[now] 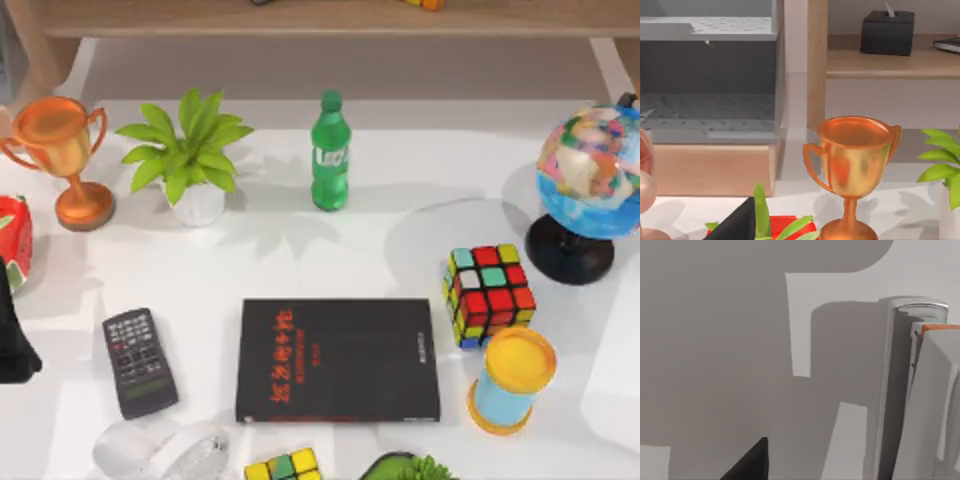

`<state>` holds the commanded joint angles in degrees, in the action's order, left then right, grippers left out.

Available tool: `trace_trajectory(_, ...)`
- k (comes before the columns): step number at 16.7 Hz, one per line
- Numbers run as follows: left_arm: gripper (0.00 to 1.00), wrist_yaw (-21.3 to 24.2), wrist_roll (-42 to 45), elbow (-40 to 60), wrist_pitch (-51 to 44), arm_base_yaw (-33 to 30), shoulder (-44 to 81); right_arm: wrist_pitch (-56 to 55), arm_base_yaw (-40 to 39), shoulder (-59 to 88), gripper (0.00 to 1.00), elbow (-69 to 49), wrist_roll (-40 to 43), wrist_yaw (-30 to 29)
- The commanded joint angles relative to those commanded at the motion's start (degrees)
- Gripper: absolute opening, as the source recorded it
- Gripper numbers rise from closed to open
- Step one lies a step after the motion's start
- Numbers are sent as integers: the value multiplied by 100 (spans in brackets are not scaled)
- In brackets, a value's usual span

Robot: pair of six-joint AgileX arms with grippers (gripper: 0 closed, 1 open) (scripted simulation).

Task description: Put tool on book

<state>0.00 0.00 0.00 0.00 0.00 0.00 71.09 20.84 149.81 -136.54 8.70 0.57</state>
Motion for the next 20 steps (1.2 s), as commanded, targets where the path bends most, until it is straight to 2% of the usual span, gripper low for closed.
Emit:
trace_trajectory(10, 100, 0, 0, 0, 0, 0, 0, 0, 0, 0, 2, 0, 0, 0)
trace_trajectory(20, 100, 0, 0, 0, 0, 0, 0, 1, 12, -1, 0, 0, -6, 2)
